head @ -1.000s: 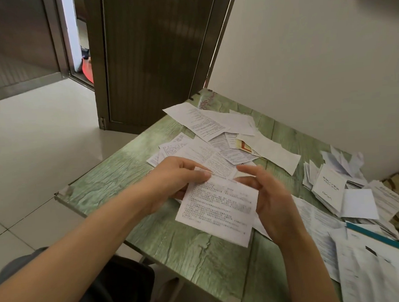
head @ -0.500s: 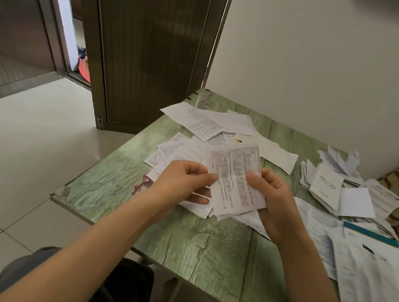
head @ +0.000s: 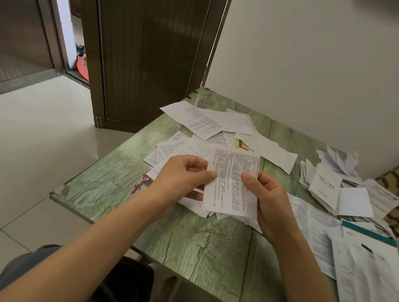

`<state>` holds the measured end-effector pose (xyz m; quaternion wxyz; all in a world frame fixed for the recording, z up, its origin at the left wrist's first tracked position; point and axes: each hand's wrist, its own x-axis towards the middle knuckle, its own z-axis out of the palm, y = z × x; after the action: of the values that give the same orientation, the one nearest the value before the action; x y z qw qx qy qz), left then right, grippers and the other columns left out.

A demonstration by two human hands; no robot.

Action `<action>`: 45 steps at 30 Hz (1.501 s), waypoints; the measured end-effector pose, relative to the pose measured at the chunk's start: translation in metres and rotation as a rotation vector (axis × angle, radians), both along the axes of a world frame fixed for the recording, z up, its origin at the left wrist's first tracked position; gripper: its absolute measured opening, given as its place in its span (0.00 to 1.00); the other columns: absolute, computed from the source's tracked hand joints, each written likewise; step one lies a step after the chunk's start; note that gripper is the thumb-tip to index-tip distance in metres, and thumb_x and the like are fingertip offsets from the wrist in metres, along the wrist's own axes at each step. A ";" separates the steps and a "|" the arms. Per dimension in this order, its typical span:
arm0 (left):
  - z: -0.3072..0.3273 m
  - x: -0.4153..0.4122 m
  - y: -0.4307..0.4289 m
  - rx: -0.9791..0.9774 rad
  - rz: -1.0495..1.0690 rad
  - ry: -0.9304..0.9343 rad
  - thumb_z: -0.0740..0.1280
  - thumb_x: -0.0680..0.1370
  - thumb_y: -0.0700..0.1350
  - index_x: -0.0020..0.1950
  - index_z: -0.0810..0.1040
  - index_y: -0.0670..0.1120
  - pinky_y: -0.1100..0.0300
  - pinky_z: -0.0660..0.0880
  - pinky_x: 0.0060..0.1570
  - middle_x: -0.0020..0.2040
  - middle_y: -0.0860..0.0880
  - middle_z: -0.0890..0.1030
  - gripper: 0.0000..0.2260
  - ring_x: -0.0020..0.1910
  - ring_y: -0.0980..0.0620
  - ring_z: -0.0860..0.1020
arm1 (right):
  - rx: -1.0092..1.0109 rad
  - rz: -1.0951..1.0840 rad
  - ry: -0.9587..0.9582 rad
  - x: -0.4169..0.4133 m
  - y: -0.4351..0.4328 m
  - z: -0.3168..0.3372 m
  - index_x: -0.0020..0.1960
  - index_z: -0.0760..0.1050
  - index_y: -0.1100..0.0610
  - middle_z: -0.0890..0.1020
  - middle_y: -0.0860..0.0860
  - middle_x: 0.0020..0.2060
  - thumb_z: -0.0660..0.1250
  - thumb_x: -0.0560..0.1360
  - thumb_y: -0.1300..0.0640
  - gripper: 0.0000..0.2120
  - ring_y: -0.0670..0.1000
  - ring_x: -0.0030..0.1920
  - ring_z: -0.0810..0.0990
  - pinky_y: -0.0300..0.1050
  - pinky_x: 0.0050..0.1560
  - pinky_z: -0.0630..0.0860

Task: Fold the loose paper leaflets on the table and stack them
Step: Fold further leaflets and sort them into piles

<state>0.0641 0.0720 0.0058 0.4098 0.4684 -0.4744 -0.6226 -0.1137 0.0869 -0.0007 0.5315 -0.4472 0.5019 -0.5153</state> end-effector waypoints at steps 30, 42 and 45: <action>0.000 -0.006 0.006 0.258 -0.212 0.189 0.64 0.79 0.40 0.56 0.77 0.40 0.63 0.80 0.31 0.43 0.40 0.84 0.08 0.36 0.46 0.84 | -0.141 0.003 0.072 0.002 -0.001 -0.008 0.35 0.81 0.56 0.85 0.51 0.41 0.60 0.71 0.79 0.21 0.54 0.44 0.83 0.47 0.39 0.82; -0.001 -0.005 0.004 0.035 -0.114 -0.006 0.67 0.76 0.36 0.48 0.78 0.44 0.66 0.78 0.29 0.40 0.46 0.84 0.04 0.31 0.54 0.82 | -0.035 0.076 0.145 0.004 0.000 -0.004 0.51 0.77 0.65 0.82 0.59 0.39 0.62 0.72 0.47 0.21 0.51 0.31 0.75 0.41 0.27 0.71; -0.002 -0.006 0.004 -0.004 -0.147 -0.041 0.67 0.76 0.36 0.51 0.78 0.42 0.66 0.77 0.29 0.42 0.44 0.84 0.05 0.30 0.54 0.82 | -0.038 0.085 0.181 0.003 0.001 -0.006 0.49 0.78 0.63 0.83 0.54 0.38 0.66 0.74 0.60 0.07 0.47 0.33 0.78 0.38 0.28 0.72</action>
<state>0.0582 0.0763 0.0039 0.3542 0.4439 -0.5171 -0.6404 -0.1105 0.0879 -0.0068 0.4969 -0.5228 0.5186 -0.4590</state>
